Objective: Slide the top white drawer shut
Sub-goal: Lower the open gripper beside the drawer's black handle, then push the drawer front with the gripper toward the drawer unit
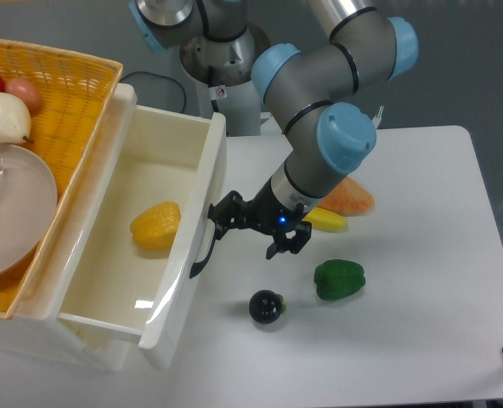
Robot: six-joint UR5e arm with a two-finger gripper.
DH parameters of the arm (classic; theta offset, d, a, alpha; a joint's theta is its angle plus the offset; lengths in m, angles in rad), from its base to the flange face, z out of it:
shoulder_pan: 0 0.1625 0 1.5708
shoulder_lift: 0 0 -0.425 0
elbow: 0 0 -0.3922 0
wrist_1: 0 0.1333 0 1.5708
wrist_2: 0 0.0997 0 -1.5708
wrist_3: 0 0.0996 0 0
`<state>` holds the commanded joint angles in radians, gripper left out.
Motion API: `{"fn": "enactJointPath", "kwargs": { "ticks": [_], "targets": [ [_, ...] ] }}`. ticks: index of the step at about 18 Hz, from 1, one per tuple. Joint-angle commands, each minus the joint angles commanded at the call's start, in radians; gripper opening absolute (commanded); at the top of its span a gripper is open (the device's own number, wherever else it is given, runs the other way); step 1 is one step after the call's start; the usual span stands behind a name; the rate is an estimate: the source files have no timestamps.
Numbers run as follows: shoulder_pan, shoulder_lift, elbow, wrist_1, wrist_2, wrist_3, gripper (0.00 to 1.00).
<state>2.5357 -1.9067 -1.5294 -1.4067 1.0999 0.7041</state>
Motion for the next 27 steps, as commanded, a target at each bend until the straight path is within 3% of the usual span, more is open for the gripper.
{"fn": "enactJointPath", "kwargs": {
  "ticks": [27],
  "targets": [
    [-0.041,0.025,-0.002,-0.028,-0.003,-0.043,1.0]
  ]
}}
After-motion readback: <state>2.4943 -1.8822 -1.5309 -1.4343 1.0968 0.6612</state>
